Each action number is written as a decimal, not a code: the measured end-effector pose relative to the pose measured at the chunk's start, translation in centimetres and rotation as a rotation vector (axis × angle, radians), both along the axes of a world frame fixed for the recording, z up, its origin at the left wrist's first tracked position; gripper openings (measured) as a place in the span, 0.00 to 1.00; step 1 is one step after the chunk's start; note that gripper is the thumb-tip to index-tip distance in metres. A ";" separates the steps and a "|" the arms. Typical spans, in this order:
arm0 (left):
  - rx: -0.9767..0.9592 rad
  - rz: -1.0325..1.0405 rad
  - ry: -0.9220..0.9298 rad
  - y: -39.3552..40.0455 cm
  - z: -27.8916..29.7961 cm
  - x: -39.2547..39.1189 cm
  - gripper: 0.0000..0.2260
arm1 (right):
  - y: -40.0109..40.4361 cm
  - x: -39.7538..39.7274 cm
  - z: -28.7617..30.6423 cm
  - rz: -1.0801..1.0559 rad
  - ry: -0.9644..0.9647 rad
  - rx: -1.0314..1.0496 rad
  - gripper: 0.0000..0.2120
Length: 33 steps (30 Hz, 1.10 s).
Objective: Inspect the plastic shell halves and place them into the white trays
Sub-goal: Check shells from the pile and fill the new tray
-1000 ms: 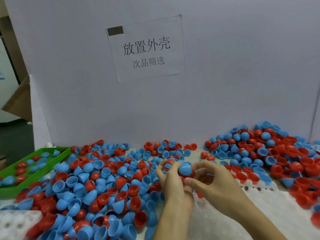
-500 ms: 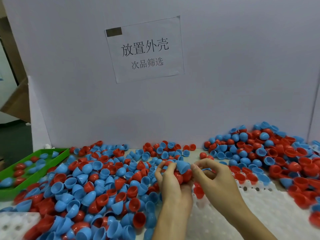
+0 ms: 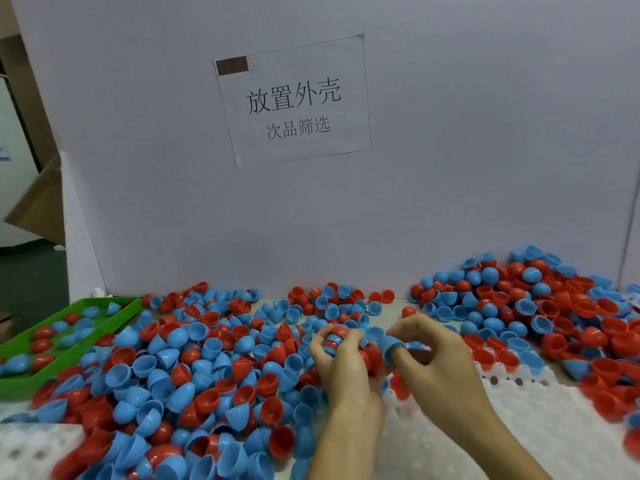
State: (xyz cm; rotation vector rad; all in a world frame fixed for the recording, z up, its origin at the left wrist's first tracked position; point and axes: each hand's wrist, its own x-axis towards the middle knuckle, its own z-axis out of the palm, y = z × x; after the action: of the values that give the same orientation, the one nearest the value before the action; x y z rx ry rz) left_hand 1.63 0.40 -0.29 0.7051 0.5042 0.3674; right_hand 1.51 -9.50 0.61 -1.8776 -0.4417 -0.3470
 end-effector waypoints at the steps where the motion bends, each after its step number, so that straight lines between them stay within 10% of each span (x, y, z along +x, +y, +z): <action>1: -0.010 -0.002 0.001 0.1 0.0 0.0 0.21 | -0.4 0.2 0.1 -0.014 0.033 0.027 0.10; 8: -0.061 0.004 -0.007 0.4 -0.1 0.2 0.21 | -2.9 1.6 0.5 0.004 0.370 0.185 0.14; 25: -0.045 0.002 0.060 0.2 0.1 0.2 0.21 | -2.3 0.1 2.3 0.330 0.321 0.310 0.44; 33: -0.127 -0.035 -0.004 0.5 0.4 -0.1 0.21 | -3.7 1.1 1.4 0.087 0.253 0.019 0.14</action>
State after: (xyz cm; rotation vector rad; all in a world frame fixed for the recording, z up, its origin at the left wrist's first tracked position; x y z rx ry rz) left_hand 1.56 0.89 0.10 0.5893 0.5068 0.3011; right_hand 2.63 -13.21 2.05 -1.8475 -0.3449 -0.0537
